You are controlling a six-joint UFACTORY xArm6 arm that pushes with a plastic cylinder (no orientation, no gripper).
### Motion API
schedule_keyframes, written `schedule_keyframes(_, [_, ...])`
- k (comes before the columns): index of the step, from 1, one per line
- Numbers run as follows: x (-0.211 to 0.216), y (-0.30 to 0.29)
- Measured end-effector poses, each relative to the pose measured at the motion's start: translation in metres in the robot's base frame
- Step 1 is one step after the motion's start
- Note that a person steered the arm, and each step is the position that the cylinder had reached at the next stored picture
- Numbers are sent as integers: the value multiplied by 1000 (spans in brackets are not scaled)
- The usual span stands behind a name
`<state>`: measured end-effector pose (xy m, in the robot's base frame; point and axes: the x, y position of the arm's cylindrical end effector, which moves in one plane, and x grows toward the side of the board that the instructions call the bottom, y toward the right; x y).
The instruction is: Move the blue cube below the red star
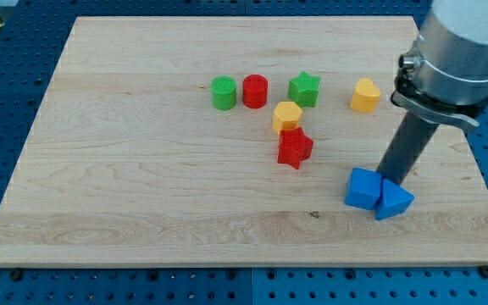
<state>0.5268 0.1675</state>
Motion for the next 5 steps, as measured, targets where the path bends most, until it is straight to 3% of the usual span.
schedule_keyframes(3, [0,30])
schedule_keyframes(5, [36,50])
